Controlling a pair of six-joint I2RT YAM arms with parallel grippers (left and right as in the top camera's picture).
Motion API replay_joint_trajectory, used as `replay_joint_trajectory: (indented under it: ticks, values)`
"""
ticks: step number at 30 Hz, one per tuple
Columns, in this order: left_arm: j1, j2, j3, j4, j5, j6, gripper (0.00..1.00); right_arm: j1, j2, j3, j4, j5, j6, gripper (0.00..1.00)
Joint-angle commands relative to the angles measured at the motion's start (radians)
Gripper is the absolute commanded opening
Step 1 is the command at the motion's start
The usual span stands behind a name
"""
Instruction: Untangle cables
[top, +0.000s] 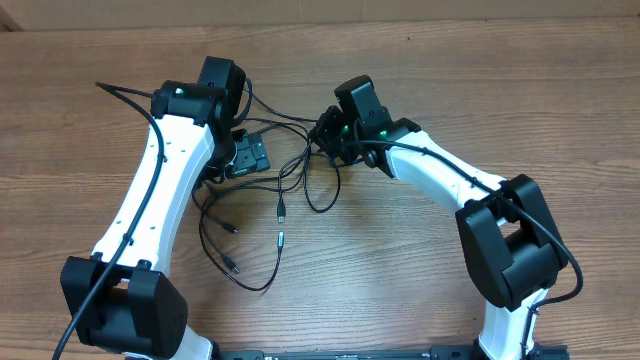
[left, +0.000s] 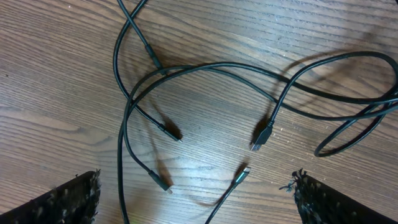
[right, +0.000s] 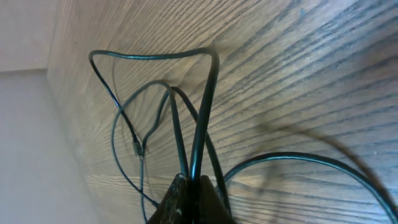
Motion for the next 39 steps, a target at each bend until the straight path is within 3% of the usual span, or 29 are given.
replay_joint_trajectory:
  ticks: [1, 6, 26, 34, 39]
  values:
    - [-0.001, -0.019, -0.003, 0.002, 0.008, -0.005, 1.00, -0.010, -0.030, 0.021, -0.005, -0.038, -0.088, 0.04]
    - [-0.001, -0.019, -0.003, 0.005, 0.008, -0.006, 1.00, -0.010, -0.132, 0.022, -0.004, -0.108, -0.123, 0.04]
    - [-0.001, -0.019, -0.003, 0.004, 0.008, -0.006, 1.00, -0.010, -0.675, 0.023, -0.116, -0.072, -0.146, 0.04]
    - [-0.001, -0.019, -0.003, 0.004, 0.008, -0.005, 1.00, -0.011, -0.758, 0.093, -0.129, -0.050, -0.158, 0.04]
    - [-0.001, -0.019, -0.003, 0.003, 0.008, -0.005, 0.99, -0.011, -0.760, 0.174, -0.234, -0.003, -0.187, 0.04]
